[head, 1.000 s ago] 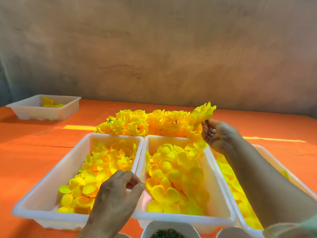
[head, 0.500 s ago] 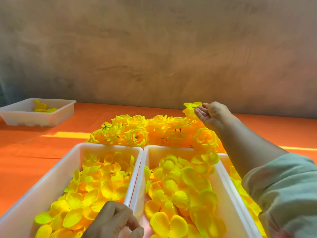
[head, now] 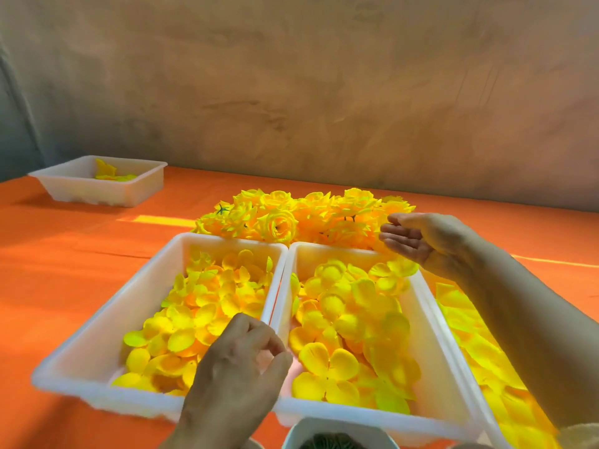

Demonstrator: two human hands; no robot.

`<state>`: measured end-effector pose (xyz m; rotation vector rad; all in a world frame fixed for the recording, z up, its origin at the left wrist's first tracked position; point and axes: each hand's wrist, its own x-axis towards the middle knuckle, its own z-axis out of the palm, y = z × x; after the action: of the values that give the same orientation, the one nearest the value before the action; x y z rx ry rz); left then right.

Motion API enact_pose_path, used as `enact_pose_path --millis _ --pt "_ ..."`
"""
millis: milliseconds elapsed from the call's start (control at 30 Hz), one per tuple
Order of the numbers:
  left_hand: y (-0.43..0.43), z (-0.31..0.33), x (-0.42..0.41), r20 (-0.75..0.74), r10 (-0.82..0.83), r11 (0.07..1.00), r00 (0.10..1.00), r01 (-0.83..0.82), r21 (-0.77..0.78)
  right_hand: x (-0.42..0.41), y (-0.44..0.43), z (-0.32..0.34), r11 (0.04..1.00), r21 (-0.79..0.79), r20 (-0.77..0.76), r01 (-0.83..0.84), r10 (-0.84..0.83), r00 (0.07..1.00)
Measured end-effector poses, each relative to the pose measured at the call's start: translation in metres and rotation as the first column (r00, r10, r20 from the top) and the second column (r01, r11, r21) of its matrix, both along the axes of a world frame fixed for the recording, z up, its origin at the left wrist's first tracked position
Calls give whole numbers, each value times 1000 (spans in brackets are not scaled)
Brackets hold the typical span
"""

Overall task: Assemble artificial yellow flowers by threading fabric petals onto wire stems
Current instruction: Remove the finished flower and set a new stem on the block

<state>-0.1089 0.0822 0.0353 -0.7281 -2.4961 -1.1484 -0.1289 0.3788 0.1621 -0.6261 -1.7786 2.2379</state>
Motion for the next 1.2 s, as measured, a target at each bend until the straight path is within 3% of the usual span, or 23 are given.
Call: enact_pose_path --millis 67,300,700,967,1200 --pt "1 8 7 82 -42 999 996 40 32 25 -13 -4 996 69 23 -48 47 999" --pt "-29 29 1 268 17 964 963 -87 249 110 -47 -35 899 422 173 -119 49 984" --pt "-103 33 -5 467 88 872 880 -295 390 178 -83 -57 823 557 138 -111 40 990" --pt "-104 29 -20 548 136 868 826 -365 336 193 -108 -64 729 672 65 -128 114 991" --pt "-100 29 -6 397 188 956 898 -260 135 203 -132 -56 681 705 42 -197 237 971"
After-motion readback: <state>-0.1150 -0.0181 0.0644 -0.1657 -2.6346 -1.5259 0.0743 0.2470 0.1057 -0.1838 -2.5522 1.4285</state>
